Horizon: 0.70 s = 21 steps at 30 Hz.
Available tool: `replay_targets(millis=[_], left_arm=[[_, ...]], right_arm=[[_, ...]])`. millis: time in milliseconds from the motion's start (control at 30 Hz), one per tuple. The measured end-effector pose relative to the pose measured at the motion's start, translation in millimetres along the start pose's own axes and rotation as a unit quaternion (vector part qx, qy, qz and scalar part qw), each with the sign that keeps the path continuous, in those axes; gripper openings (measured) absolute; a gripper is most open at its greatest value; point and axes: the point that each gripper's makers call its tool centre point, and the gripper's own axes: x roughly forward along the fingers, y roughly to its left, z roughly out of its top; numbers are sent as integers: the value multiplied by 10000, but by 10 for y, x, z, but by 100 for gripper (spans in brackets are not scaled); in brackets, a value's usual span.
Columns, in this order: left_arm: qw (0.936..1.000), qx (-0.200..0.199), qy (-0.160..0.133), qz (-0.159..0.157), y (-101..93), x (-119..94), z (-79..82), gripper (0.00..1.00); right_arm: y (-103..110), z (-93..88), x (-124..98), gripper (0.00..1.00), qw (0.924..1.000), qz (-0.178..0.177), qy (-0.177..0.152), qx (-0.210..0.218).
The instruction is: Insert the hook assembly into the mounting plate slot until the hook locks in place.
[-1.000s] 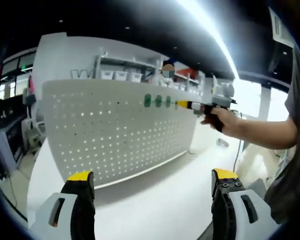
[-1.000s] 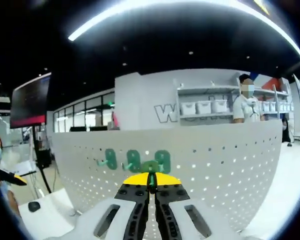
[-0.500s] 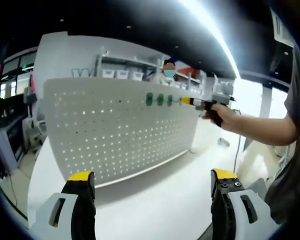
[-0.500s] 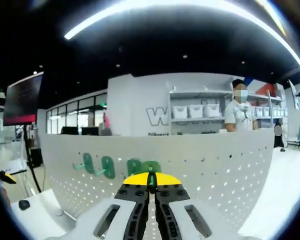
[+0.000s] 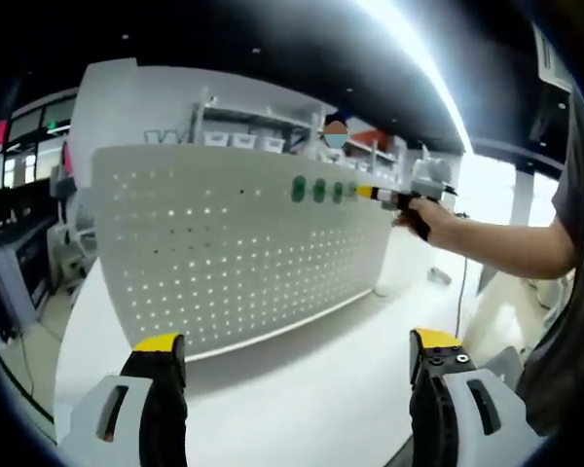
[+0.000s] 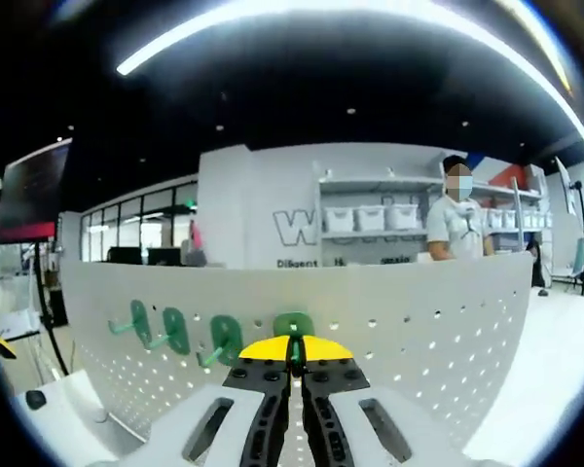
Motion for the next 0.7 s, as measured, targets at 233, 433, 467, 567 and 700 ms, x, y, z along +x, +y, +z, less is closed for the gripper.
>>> replay_targets(millis=[233, 433, 467, 567, 700], left_arm=[[9999, -52, 71, -51, -45, 36, -64, 96], [10000, -46, 48, -11, -5, 40, -44, 95], [10000, -44, 44, -3, 3, 41, -39, 95], [10000, -45, 30, 14, 24, 39, -29, 95], [10000, -49, 37, 30, 33, 31, -34, 95]], right_arm=[[26, 3, -8, 0, 9999, -44, -100, -49], [-4, 17, 0, 0, 9998, -88, -183, 61], [-3, 11, 7, 0, 9998, -92, -178, 74], [-1, -2, 5, 0, 9996, -115, -195, 163], [-16, -17, 17, 0, 9993, -158, -245, 223]])
